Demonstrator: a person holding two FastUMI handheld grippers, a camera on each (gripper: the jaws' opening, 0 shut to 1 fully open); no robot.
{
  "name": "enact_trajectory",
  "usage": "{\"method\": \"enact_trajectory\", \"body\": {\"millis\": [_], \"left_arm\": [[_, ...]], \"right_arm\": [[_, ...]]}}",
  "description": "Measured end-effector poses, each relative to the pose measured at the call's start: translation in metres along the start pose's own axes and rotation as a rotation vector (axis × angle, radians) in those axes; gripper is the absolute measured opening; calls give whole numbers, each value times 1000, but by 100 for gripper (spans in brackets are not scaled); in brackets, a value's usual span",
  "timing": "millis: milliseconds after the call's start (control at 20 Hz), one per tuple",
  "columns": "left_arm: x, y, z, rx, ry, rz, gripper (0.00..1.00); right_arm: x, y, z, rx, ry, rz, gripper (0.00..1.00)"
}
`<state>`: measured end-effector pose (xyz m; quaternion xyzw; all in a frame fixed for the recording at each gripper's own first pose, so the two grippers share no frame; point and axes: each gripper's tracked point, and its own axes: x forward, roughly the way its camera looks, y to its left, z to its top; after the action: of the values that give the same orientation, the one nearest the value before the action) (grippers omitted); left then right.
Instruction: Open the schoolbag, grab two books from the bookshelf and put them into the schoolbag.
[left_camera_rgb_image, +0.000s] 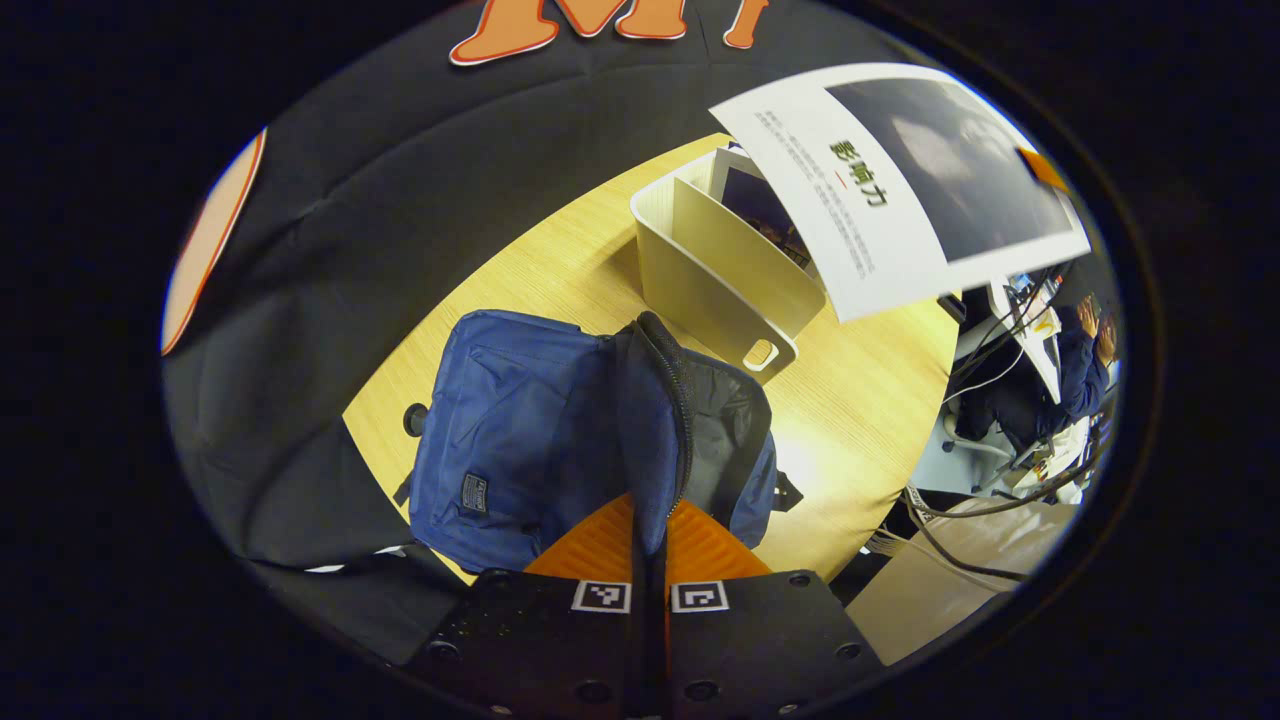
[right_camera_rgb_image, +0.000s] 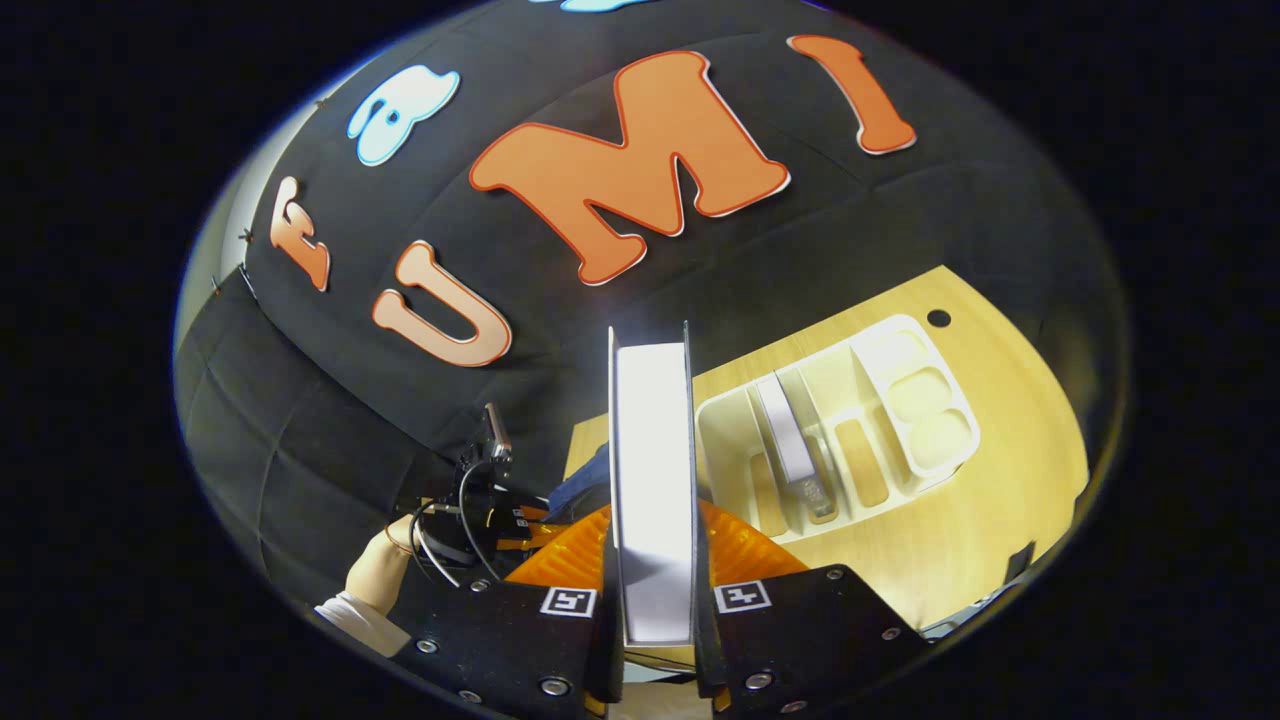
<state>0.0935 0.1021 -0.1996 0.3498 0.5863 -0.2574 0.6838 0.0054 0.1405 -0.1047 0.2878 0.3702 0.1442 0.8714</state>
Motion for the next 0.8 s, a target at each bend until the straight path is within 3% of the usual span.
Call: {"method": "enact_trajectory", "body": {"millis": [150, 350, 500, 600, 800], "left_arm": [[-7, 2, 7, 19, 1, 39, 1], [-12, 6, 13, 18, 11, 86, 0], [-14, 5, 16, 15, 25, 94, 1], [-15, 5, 20, 23, 31, 106, 1], [-17, 0, 28, 35, 27, 108, 1]], "right_arm": [[26, -10, -52, 168, -5, 85, 28], [67, -20, -119, 280, 15, 114, 28], [106, -30, -161, 333, 56, 112, 28], [140, -15, -174, 360, 67, 166, 28], [207, -3, -194, 327, 98, 125, 28]]}}
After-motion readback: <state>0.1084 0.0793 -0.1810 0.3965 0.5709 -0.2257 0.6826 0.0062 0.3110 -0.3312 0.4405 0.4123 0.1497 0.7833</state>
